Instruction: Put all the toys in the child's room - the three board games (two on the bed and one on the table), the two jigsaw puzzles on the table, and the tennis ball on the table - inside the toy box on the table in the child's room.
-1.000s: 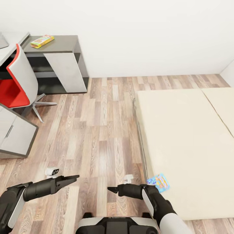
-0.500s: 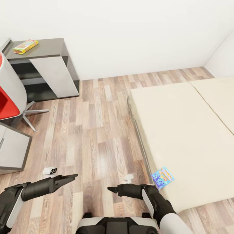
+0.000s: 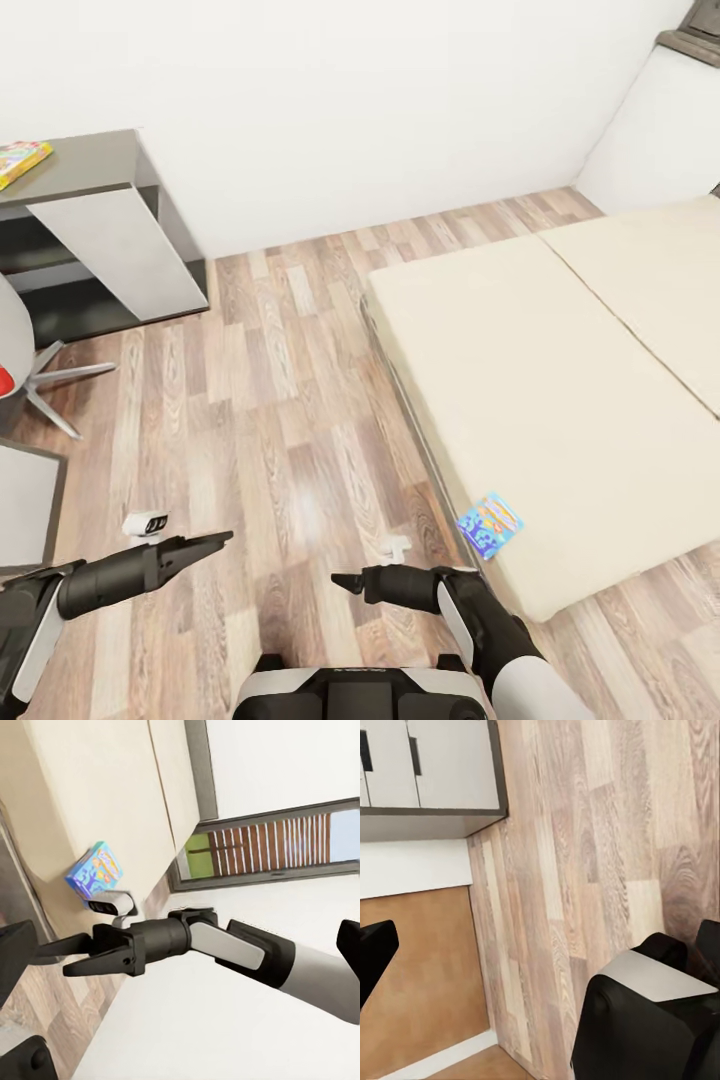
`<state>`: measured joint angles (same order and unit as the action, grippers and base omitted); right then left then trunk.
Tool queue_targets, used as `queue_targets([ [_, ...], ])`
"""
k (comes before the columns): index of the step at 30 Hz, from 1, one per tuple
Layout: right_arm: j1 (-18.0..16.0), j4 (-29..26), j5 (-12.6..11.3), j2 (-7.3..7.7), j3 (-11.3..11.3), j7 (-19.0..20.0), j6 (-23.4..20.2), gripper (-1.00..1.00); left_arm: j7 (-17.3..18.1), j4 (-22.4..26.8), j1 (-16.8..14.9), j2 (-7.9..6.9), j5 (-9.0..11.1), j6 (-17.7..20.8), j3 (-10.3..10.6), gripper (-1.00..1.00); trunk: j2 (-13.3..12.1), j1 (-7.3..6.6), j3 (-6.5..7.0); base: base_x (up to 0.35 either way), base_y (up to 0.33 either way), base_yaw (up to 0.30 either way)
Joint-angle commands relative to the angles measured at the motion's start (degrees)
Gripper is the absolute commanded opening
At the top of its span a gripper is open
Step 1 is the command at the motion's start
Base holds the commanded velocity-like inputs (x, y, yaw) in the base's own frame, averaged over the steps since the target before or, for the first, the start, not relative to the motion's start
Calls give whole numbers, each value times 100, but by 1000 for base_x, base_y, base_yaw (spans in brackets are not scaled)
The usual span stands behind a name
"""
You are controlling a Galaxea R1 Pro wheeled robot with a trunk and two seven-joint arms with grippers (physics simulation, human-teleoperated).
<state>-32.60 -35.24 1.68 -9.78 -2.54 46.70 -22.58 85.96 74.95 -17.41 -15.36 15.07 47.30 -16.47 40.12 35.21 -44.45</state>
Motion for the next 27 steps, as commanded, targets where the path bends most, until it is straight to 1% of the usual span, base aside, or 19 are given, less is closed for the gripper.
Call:
queue_targets([
  [1,-2,-4,18,-6,-27,28,-8,100,18,2,0,-2,5,60,-8,100,5,1,-4,0,7,-280],
  [4,-1,-1,17,-6,-23,31,118,100,18,2,0,-2,5,60,-25,100,5,1,-4,0,3,-280],
  [8,-1,0,13,-6,-25,31,156,100,18,2,0,-4,5,60,-36,100,5,1,-4,0,1,-280],
  [16,-1,0,9,-6,-27,32,176,100,18,2,3,-151,28,63,-32,100,5,1,2,0,37,-279],
  [21,-1,0,8,-6,-27,32,183,100,18,2,2,-167,31,65,-31,100,5,1,25,0,149,-262],
  [27,-1,0,11,-6,-27,32,186,100,18,2,4,-169,31,61,-31,100,5,1,59,0,25,-257],
])
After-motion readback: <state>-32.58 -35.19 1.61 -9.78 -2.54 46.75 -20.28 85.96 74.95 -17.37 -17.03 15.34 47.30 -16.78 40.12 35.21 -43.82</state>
